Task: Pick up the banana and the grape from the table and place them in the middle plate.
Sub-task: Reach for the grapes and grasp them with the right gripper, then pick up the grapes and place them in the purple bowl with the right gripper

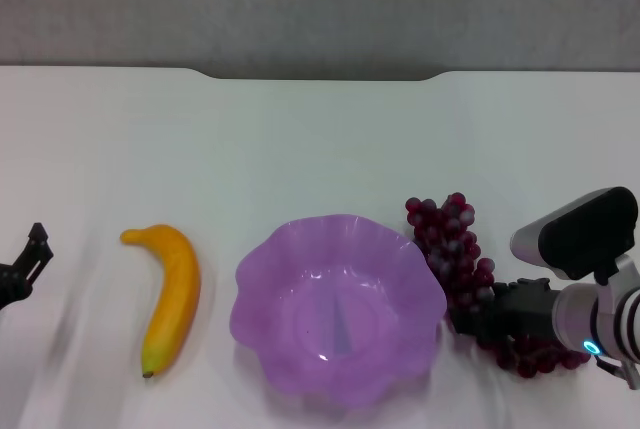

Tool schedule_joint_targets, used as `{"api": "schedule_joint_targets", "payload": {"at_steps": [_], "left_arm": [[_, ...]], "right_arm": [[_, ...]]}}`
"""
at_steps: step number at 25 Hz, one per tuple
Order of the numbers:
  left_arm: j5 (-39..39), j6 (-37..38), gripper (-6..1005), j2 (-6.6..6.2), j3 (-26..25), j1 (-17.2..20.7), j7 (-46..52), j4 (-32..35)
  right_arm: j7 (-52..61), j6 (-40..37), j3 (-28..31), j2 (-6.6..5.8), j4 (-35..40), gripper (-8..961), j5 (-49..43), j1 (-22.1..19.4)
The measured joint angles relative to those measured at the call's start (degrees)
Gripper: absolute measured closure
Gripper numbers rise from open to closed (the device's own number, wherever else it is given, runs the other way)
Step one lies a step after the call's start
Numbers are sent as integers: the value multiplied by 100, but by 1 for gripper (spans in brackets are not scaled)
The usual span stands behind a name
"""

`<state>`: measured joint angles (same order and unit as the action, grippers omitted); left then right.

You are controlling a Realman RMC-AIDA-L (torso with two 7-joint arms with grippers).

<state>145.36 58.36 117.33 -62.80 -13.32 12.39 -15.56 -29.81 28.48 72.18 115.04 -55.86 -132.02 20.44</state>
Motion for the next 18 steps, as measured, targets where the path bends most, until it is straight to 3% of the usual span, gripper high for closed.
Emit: {"api": "schedule_joint_targets", "payload": {"at_steps": [6, 14, 18], "left_arm": [[-3, 0, 107, -1, 7, 3, 0, 0], [-8, 0, 107, 0, -7, 12, 0, 0], [-9, 0, 107, 0, -16, 15, 0, 0]], "right_arm": [[-20, -16, -3, 0, 0, 254, -9, -7], [-52, -158, -2, 1, 8, 465, -17, -57], [-53, -227, -2, 1, 8, 511, -17, -90]]}}
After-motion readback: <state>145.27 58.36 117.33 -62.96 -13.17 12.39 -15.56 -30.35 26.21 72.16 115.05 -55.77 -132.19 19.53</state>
